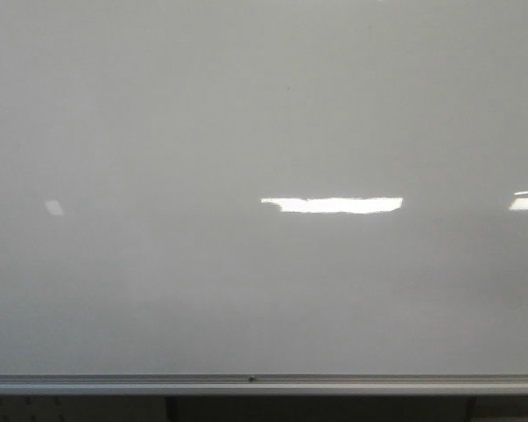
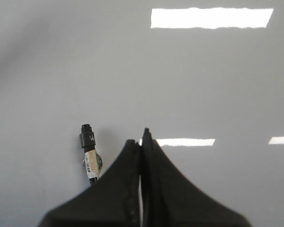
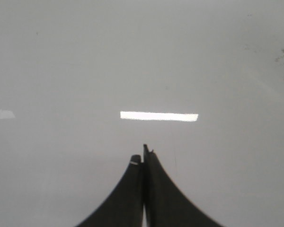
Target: Write number 1 on whiteboard
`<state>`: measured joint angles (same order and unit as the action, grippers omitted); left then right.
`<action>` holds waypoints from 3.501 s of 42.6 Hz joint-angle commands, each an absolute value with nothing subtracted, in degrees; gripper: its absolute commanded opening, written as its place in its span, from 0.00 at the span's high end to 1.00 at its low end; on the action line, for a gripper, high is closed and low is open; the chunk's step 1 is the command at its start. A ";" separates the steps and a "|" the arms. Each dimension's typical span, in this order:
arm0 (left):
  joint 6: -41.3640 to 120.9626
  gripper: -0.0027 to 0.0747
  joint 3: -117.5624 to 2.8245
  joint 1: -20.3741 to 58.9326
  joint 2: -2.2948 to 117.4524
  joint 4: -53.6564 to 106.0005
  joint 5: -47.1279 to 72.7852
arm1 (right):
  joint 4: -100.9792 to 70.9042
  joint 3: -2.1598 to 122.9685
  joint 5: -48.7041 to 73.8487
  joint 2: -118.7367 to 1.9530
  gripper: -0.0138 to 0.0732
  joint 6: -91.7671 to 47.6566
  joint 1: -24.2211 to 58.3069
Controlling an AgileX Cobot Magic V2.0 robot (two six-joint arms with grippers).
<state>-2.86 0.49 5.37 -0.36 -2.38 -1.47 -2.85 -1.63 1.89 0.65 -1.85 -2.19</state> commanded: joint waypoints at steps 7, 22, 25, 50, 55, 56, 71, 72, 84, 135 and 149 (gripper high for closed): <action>-3.22 0.99 1.83 5.73 -1.27 -2.46 -6.17 | -2.25 -0.28 -3.16 1.61 0.91 -2.56 -2.59; -3.22 0.99 1.83 5.73 -1.27 -2.46 -6.17 | -2.26 -0.28 -3.16 1.61 0.91 -2.56 -2.59; -3.22 0.99 1.83 5.73 -1.27 -2.46 -6.17 | -2.26 -0.28 -3.16 1.61 0.91 -2.56 -2.59; -3.22 0.99 -10.43 5.73 -0.65 -2.03 -11.66 | -2.76 14.40 7.42 0.71 0.91 -1.45 -2.59; -3.22 0.99 -18.94 5.73 2.05 -2.30 -1.70 | -2.76 21.55 10.78 -2.09 0.91 -1.45 -2.59; -3.22 0.99 -21.15 5.73 3.05 -2.63 0.00 | -2.76 22.85 11.52 -3.13 0.91 -1.45 -2.59; -3.22 0.99 -39.76 5.73 18.88 -5.72 29.01 | -2.76 39.78 28.78 -20.10 0.91 -1.45 -2.59; -3.22 0.99 -39.86 5.73 20.01 -5.72 29.57 | -2.76 40.53 30.22 -21.18 0.91 -1.45 -2.59; -3.22 0.99 -39.73 5.73 27.64 -5.72 35.37 | -2.76 41.22 33.76 -30.56 0.91 -1.45 -2.59; -6.94 0.18 -39.66 -2.38 53.56 -5.14 33.76 | -3.95 41.22 36.63 -36.99 0.21 -1.99 -2.59; 3.38 0.18 -39.66 -6.78 69.43 9.83 20.40 | -4.47 41.22 36.25 -36.99 0.21 -1.99 -2.59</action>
